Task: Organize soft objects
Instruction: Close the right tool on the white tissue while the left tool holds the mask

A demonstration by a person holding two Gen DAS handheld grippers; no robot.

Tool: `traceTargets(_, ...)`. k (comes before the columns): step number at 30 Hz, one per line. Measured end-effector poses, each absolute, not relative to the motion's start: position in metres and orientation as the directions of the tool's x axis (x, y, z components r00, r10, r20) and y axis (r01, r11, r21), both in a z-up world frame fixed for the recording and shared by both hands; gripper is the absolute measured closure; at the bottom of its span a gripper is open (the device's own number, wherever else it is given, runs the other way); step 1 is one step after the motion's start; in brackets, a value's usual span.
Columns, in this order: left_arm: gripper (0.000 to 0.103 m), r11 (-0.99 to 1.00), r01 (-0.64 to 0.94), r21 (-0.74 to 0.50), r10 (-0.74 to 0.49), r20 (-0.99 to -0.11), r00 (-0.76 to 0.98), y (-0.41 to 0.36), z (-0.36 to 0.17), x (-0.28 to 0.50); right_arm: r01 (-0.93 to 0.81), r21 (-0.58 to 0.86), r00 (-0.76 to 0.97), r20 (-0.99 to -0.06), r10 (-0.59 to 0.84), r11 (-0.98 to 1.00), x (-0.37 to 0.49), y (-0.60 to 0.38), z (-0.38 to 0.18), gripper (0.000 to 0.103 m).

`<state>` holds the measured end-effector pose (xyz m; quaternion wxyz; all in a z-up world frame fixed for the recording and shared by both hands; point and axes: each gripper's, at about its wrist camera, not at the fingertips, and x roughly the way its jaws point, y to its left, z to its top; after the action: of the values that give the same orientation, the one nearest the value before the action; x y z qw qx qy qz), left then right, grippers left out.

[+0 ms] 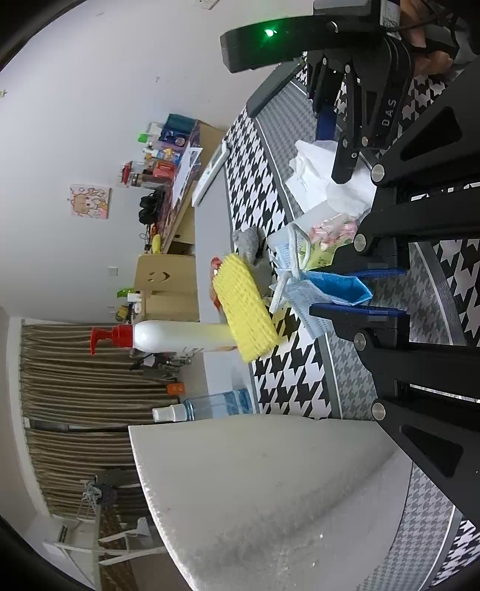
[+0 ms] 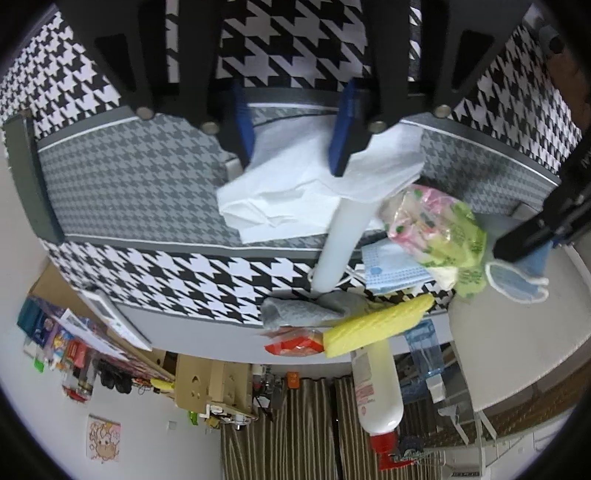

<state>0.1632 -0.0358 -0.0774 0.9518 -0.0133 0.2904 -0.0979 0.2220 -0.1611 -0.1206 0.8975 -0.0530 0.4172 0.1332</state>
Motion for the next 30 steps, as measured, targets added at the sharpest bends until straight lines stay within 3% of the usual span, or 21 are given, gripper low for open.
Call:
traceTargets(5,0.091,0.980,0.182,-0.080,-0.196,-0.538,0.820,-0.036,-0.075,0.160,-0.294,0.012,0.618,-0.761,0.199,0.956,0.220,-0.157,-0.119,0.091)
traceTargets(8,0.091,0.980,0.180,-0.084,-0.197,-0.531,0.824,-0.034,-0.073,0.158,-0.295,0.013,0.623,-0.755,0.202,0.955,0.218,-0.156,-0.117,0.096)
traceTargets(30,0.092,0.983,0.175,-0.053,-0.180,-0.455,0.872,-0.032,-0.044,0.121,-0.290,0.017,0.739,-0.632,0.235,0.957,0.184,-0.174,-0.067,0.097)
